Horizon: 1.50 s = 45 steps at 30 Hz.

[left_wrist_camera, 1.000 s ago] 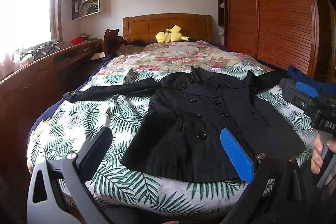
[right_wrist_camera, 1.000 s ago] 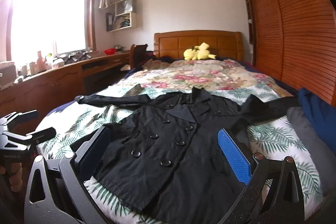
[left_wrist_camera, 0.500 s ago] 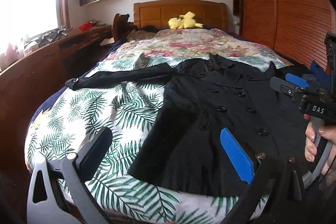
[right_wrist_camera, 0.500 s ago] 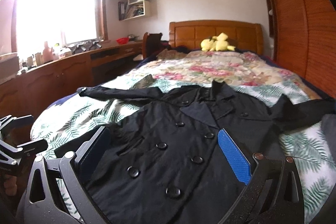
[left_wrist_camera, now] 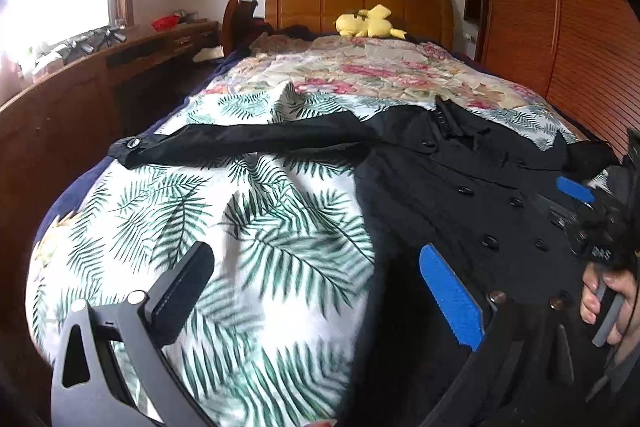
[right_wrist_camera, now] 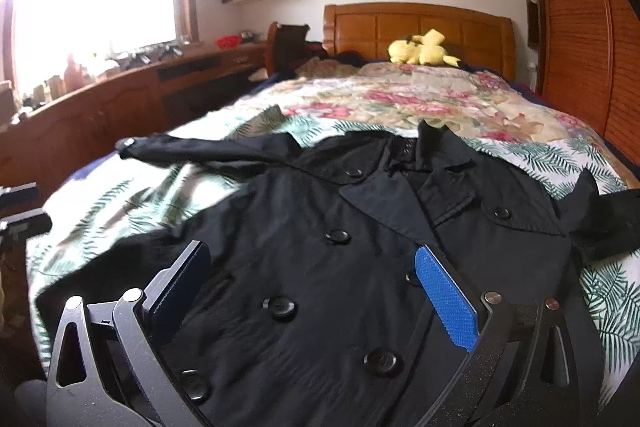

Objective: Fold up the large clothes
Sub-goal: 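Move the left gripper to the black coat's sleeve cuff and grasp it, then lift the sleeve with the left gripper and lay it across the coat front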

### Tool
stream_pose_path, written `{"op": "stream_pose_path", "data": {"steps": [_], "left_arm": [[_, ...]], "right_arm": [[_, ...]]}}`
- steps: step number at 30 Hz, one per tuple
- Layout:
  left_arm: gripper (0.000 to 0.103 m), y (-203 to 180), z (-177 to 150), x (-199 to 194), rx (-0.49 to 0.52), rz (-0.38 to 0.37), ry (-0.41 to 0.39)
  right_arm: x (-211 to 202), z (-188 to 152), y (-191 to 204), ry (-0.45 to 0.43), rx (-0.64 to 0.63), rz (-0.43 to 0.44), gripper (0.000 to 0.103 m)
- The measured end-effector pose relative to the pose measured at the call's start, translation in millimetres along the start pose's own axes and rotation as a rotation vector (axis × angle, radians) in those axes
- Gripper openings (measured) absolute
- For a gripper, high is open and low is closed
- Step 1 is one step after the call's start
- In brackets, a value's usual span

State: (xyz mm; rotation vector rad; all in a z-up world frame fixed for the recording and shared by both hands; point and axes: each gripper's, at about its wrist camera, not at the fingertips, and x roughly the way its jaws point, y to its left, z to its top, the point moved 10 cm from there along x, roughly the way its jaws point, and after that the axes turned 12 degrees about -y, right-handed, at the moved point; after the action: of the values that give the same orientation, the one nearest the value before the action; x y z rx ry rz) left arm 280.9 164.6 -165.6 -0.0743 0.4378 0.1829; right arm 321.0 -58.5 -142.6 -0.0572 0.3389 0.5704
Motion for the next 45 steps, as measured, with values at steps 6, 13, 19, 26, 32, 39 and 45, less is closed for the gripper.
{"op": "stream_pose_path", "data": {"steps": [6,13,19,26,32,39,45], "left_arm": [[0.103,33,15,54,0.014,0.009,0.019],[0.103,69,34,112,-0.031,0.011,0.034],[0.103,95,41,155,-0.069,0.022,0.061],[0.102,137,39,205,-0.184,0.048,0.098],[0.093,173,25,243,-0.381,0.072,0.171],[0.044,179,26,251,-0.468,0.062,0.164],[0.003,158,49,244,-0.352,0.126,0.138]], "right_arm": [[21,-28,-13,0.075,0.025,-0.023,0.103],[30,-43,-23,0.119,0.072,-0.030,0.103],[25,-41,-21,0.094,0.057,-0.047,0.103],[29,-43,-16,0.112,0.026,-0.049,0.103],[30,-43,-15,0.106,0.025,-0.048,0.103],[30,-43,-15,0.106,0.030,-0.044,0.103],[30,-42,-14,0.101,0.030,-0.044,0.103]]}}
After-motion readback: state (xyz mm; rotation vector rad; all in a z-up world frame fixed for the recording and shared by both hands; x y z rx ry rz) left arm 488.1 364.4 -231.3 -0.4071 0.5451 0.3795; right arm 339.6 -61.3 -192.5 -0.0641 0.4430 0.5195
